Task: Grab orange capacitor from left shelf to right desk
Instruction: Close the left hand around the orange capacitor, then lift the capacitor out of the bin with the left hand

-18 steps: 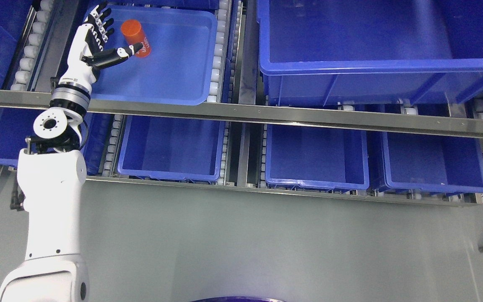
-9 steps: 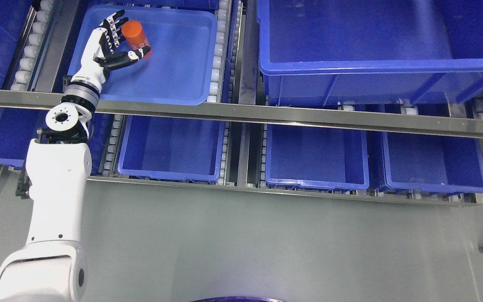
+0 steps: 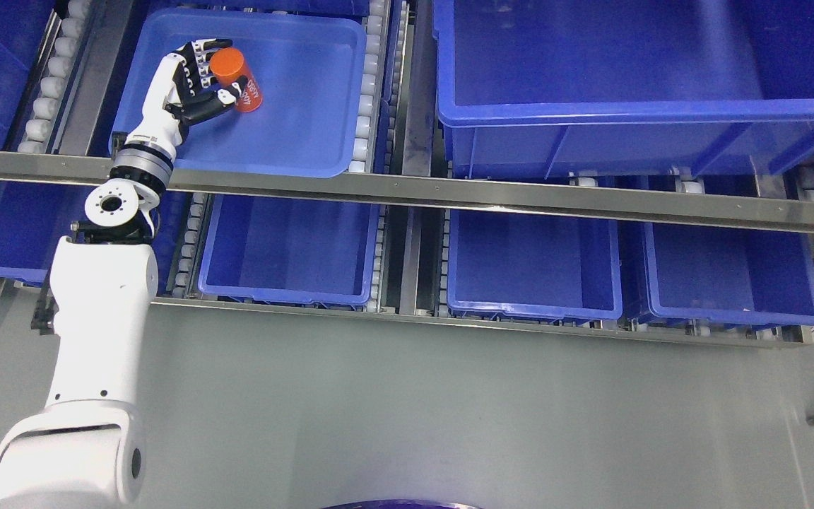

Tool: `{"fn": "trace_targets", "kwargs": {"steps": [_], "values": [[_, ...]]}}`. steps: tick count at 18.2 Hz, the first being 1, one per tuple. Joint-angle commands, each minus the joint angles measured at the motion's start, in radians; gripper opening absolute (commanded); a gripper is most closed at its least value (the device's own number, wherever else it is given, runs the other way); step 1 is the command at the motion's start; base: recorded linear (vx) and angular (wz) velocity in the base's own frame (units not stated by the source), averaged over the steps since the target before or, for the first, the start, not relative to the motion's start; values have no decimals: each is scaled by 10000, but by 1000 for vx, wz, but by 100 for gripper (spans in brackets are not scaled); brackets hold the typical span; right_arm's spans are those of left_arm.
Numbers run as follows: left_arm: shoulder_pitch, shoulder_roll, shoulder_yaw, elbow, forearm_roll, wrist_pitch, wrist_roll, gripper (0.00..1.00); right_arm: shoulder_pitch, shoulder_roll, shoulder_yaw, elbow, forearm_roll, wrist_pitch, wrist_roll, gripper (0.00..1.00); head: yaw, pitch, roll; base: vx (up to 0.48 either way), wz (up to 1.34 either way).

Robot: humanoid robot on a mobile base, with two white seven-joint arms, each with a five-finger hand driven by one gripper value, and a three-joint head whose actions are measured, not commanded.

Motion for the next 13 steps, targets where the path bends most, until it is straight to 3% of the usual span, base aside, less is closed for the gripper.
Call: {"fn": "trace_targets", "kwargs": {"steps": [1,3,7,13], "values": [[-15,-51,252,528,-217,-337,-52,11,138,-175,-108,-337,0,-4,0,100,0,0,0,0,0],[-15,-112,542,513,-202,-795,-67,0,138,-175,-108,-337,0,-4,0,100,0,0,0,0,0],[-60,-479,819,224,-141,-1440,-98,0,138,-175,-108,-337,0,-4,0,100,0,0,0,0,0],[183,-542,835,-3683,151,-1504,-1279,0,138,-175,-108,-337,0,-4,0,100,0,0,0,0,0]]}}
